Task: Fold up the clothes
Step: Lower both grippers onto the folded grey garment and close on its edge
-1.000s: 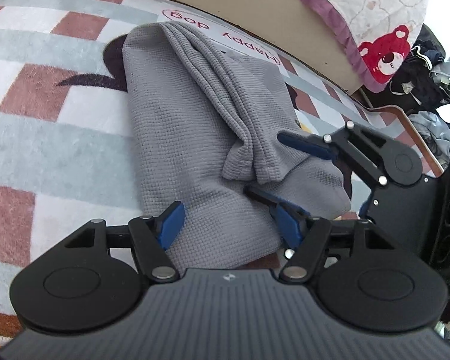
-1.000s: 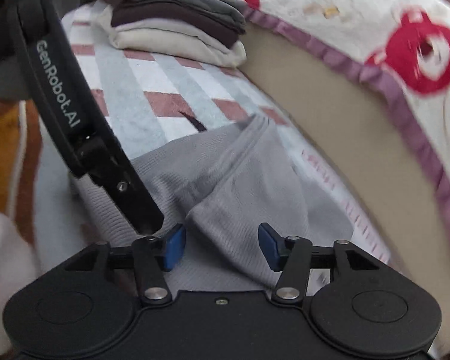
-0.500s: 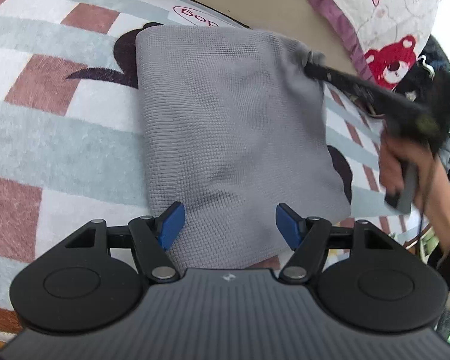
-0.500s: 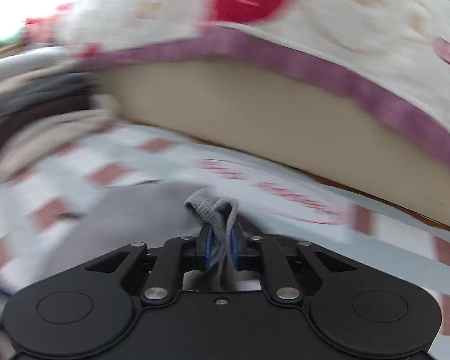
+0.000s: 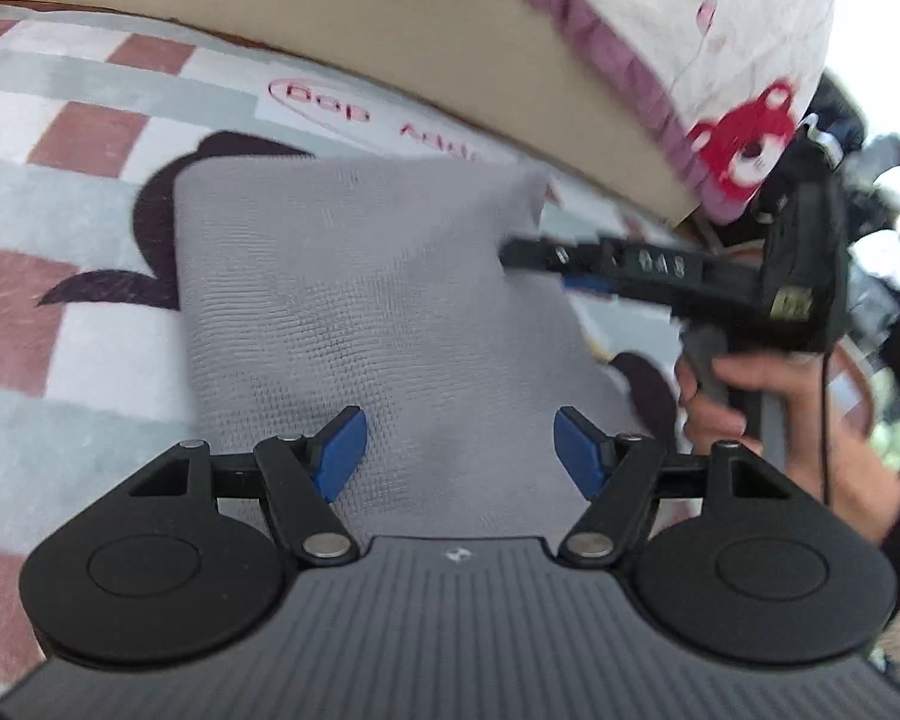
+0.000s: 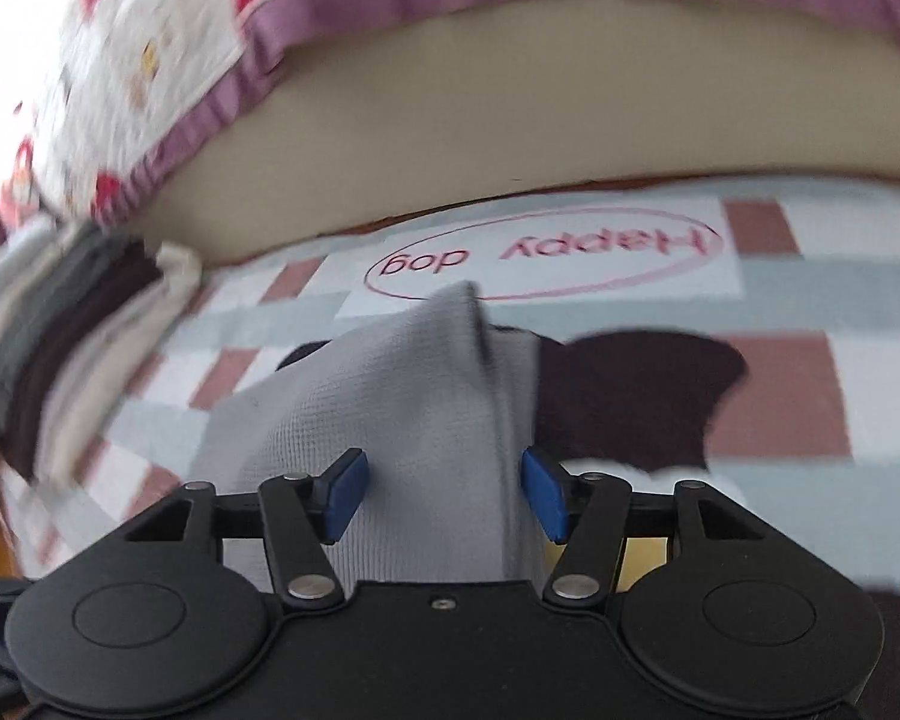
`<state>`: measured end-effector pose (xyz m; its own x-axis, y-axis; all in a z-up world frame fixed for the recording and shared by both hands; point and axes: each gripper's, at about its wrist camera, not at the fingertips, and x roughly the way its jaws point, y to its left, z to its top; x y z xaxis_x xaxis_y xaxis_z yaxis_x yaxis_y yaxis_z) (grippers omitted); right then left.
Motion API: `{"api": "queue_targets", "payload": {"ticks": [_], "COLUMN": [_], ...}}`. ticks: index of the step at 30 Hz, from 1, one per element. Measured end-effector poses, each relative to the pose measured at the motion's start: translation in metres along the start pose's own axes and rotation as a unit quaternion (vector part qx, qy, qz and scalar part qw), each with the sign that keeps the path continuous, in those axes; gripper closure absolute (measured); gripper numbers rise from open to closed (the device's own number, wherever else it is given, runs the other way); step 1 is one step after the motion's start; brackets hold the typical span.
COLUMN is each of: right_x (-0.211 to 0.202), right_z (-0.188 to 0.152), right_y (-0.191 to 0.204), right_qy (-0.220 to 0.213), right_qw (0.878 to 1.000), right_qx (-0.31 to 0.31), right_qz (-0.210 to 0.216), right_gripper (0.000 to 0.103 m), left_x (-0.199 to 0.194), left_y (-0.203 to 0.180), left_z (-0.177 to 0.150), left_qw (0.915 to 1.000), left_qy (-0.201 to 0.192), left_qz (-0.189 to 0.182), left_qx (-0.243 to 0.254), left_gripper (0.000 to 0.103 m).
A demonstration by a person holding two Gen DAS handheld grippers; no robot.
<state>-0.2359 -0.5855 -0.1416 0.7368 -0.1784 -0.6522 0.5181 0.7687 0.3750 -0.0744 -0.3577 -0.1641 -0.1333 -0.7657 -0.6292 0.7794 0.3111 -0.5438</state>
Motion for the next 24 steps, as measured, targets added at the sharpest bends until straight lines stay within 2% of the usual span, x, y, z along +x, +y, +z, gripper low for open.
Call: {"api": "queue_targets", "payload": {"ticks": [5, 10, 12, 14, 17, 21, 22, 24], "right_x": [0.007, 0.014, 0.014, -0.001, -0.01, -0.015, -0.018, -0.023], "right_z": [0.012, 0.024, 0.028, 0.023, 0.011, -0.011, -0.017, -0.029], "right_y": [0.008, 0.016, 0.019, 0.017, 0.005, 0.001, 0.001, 0.0], "right_qy": [-0.01, -0.019, -0.024, -0.034, -0.007, 0.038, 0.048, 0.066], "right_qw": [0.998, 0.992, 0.99, 0.995, 1.0, 0.998, 0.997, 0.996], "right_qx": [-0.025, -0.05, -0.058, -0.049, -0.02, -0.041, -0.052, -0.065], "right_qz": [-0.057, -0.113, -0.127, -0.086, -0.012, -0.009, -0.013, -0.017], "right_gripper": [0.038, 0.038, 0.038, 0.037, 0.037, 0.037, 0.037, 0.037], "left_x": [0.005, 0.005, 0.021, 0.036, 0.025, -0.013, -0.022, -0.038], "left_y": [-0.001, -0.017, -0.016, -0.009, 0.0, 0.013, 0.02, 0.04], "left_z": [0.006, 0.037, 0.046, 0.05, 0.05, 0.044, 0.042, 0.036], "left_qw": [1.0, 0.999, 0.999, 0.9973, 0.9962, 0.9839, 0.9842, 0.9907], "left_qy": [0.0, -0.032, -0.009, 0.018, -0.006, -0.065, -0.067, -0.049], "left_qz": [-0.001, 0.0, 0.027, 0.063, 0.086, 0.167, 0.163, 0.11], "left_qx": [-0.007, 0.031, 0.035, 0.033, 0.014, -0.006, -0.02, -0.064], "left_gripper": [0.034, 0.033, 0.033, 0.038, 0.039, 0.036, 0.036, 0.034]}}
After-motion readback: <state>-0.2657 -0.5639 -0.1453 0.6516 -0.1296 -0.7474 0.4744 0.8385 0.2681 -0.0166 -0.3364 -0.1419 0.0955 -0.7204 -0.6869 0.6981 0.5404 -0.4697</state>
